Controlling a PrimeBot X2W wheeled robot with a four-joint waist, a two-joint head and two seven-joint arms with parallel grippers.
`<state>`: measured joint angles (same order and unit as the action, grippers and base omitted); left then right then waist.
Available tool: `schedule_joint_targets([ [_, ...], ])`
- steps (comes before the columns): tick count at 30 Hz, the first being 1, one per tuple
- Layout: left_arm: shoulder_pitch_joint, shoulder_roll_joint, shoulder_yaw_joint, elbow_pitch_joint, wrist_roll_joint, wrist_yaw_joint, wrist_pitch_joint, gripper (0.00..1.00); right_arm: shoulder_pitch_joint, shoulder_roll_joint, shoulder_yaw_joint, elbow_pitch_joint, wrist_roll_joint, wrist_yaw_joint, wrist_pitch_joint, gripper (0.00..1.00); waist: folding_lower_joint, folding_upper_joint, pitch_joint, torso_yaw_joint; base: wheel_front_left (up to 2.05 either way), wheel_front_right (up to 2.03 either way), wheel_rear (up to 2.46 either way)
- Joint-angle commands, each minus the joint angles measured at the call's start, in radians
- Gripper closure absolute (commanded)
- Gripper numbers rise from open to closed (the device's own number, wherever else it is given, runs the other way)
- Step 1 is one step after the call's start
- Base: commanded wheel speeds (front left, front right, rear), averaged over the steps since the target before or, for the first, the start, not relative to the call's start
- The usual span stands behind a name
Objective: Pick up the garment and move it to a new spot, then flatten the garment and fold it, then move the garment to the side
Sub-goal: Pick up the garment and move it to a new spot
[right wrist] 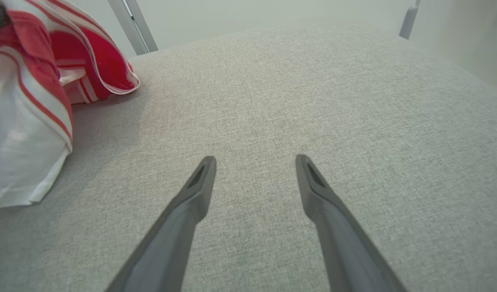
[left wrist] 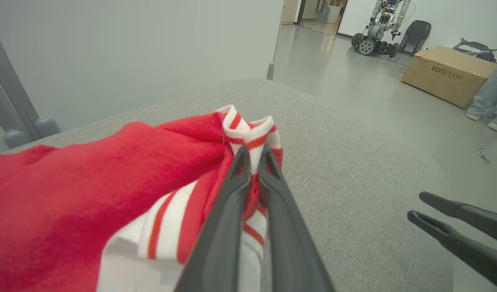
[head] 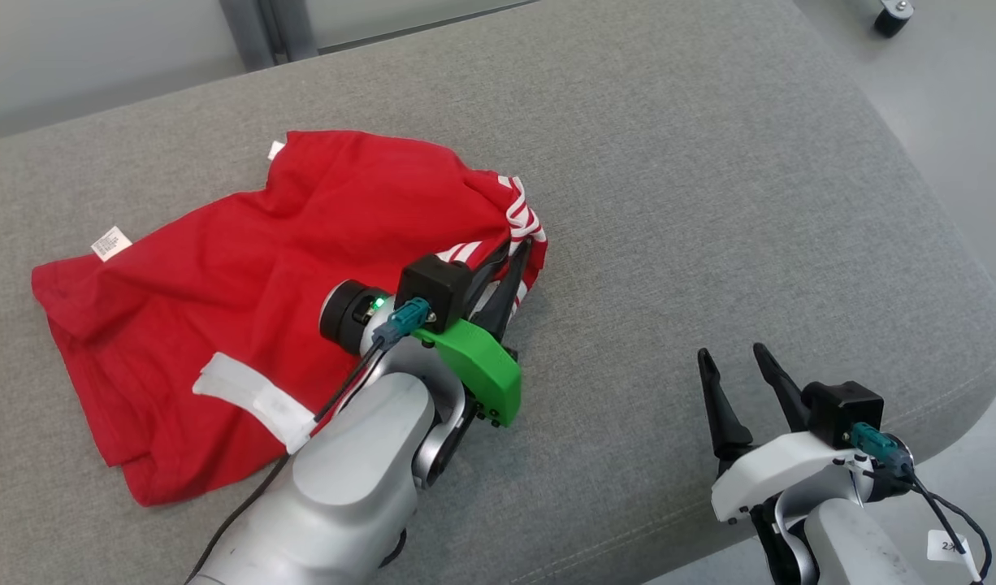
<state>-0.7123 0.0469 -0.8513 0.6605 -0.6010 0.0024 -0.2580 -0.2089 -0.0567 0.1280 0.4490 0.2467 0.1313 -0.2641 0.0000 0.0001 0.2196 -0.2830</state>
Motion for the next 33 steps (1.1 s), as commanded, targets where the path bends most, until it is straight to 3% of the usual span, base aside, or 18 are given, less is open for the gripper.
schedule_joint_targets([
  [1,-0.006,0.007,0.004,0.013,-0.013,0.013,-0.008,0.0,0.0,0.002,-0.001,-0.005,0.005,-0.001,0.0,0.0,0.0,-0.0001,-0.002,0.004,0.0,0.0,0.0],
  [7,0.042,0.006,0.095,-0.006,0.026,0.043,-0.007,0.0,0.015,0.002,-0.008,-0.017,-0.008,-0.001,0.0,0.0,0.0,-0.0001,-0.039,0.057,0.0,0.0,0.0],
  [18,0.33,0.066,0.417,-0.167,0.196,0.093,-0.006,0.0,0.051,0.001,-0.014,-0.052,-0.035,-0.001,0.0,0.0,0.0,-0.0001,-0.13,0.14,0.0,0.0,0.0],
  [23,0.473,0.074,0.527,-0.238,0.275,0.081,-0.006,0.0,0.074,0.0,-0.024,-0.068,-0.051,-0.001,0.0,0.0,0.0,-0.0001,-0.161,0.172,0.0,0.0,0.0],
  [33,0.655,0.035,0.7,-0.268,0.33,0.056,-0.006,0.0,0.103,0.002,-0.025,-0.067,-0.042,-0.001,0.0,0.0,0.0,-0.0001,-0.188,0.209,0.0,0.0,0.0],
])
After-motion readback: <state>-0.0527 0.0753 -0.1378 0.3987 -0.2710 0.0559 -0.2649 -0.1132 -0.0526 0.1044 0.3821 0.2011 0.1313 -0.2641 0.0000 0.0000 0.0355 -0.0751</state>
